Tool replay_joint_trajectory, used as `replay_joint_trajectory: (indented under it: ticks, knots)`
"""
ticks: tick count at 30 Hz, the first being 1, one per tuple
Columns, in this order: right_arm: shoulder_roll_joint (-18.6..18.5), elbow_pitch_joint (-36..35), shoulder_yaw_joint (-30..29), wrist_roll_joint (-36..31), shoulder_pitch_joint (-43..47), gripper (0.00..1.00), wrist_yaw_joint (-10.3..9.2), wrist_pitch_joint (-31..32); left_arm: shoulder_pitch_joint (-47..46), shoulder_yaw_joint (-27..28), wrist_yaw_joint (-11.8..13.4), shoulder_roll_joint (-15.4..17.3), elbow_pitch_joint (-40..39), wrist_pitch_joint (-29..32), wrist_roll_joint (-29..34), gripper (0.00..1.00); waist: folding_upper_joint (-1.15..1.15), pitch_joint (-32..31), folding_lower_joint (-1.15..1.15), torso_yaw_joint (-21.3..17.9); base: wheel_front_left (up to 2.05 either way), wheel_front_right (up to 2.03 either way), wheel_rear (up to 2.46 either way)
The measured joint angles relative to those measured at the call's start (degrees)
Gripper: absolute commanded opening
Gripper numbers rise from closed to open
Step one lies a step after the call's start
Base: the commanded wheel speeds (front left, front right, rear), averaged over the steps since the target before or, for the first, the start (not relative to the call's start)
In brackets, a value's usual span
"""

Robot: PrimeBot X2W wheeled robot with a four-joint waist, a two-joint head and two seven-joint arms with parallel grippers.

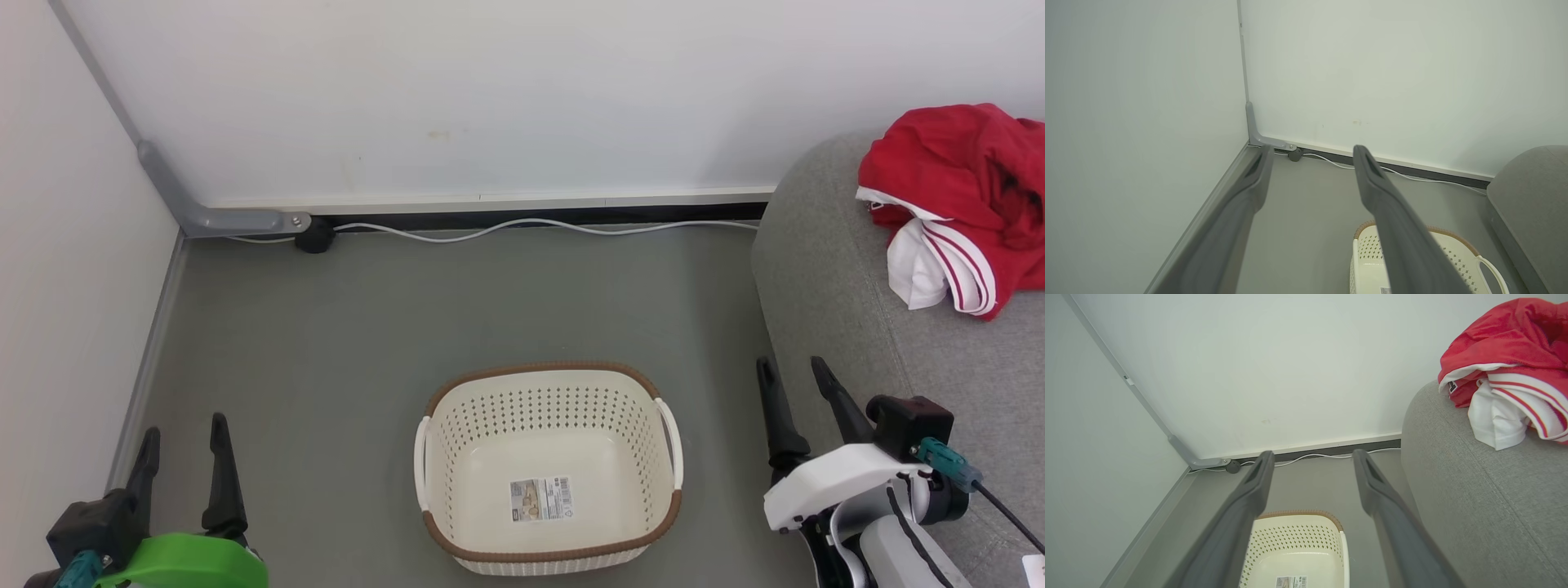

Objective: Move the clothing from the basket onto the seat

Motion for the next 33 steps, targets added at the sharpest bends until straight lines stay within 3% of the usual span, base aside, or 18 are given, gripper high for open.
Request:
replay_joint_trajectory:
  ticks: [12, 13, 23, 33]
  knots:
    - [0.0, -1.3, 0.2, 0.0, 1.3, 1.00, -0.70, 0.0, 1.2, 0.1, -0.1, -0.4, -0.5, 0.0, 1.0, 1.00, 0.00, -0.4, 0.00, 0.1, 0.00, 0.00, 0.00]
    - [0.1, -0.9, 0.2, 0.0, 1.5, 0.00, -0.76, 0.0, 1.2, 0.1, -0.1, -0.6, -0.1, 0.1, 1.0, 0.00, 0.00, -0.5, 0.00, 0.1, 0.00, 0.00, 0.00]
    - [0.7, 1.9, -0.3, 2.0, 4.0, 0.00, -0.40, 0.6, 1.5, -0.5, -0.4, -2.8, 3.2, 0.7, -1.2, 0.00, 0.00, -0.4, 0.00, 0.0, 0.00, 0.00, 0.00]
    - [1.0, 1.8, -2.4, 10.6, 3.8, 0.00, 0.19, 2.8, 1.5, 0.5, -1.6, -3.2, 3.5, 2.7, -8.6, 0.00, 0.00, -0.4, 0.00, -0.3, 0.00, 0.00, 0.00]
